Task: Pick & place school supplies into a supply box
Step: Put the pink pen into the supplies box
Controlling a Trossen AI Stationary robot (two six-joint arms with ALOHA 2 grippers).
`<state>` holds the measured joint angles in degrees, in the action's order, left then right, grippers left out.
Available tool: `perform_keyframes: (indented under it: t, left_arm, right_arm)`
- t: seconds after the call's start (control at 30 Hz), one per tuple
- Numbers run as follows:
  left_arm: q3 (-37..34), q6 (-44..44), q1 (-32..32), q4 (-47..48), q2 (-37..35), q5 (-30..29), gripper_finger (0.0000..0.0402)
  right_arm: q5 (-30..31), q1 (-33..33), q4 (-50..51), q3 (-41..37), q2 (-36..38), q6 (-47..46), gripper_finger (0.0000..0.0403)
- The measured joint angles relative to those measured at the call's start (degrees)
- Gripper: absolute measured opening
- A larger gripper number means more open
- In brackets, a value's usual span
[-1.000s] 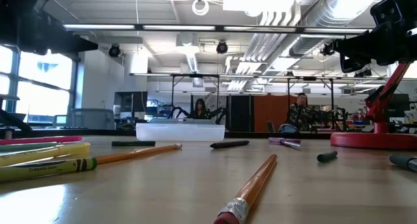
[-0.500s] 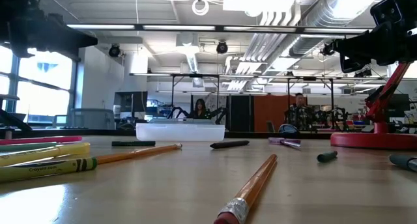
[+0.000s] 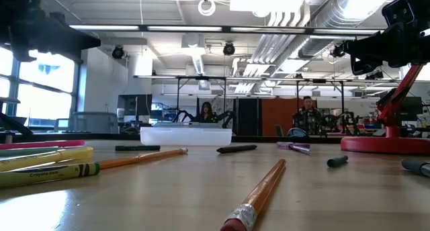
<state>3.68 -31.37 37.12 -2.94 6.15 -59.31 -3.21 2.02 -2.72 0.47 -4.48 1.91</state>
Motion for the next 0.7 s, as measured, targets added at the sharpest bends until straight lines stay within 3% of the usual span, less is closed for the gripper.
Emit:
perform_keyframes:
  t: [0.5, 0.6, 0.7]
  left_arm:
    - [0.00, -3.33, -0.01, -0.40, 0.00, 4.09, 0.0026]
    - [0.00, -2.86, -0.02, -1.88, -0.02, 8.13, 0.0026]
    - [0.00, 1.15, 0.00, -4.73, 0.00, 16.54, 0.0026]
  right_arm:
    - [0.01, -0.02, -0.04, 0.00, 0.01, 0.00, 0.0000]
    - [0.01, -0.02, -0.02, 0.00, 0.00, 0.00, 0.0000]
    - [-0.01, -0.01, -0.02, 0.00, 0.00, 0.00, 0.0000]
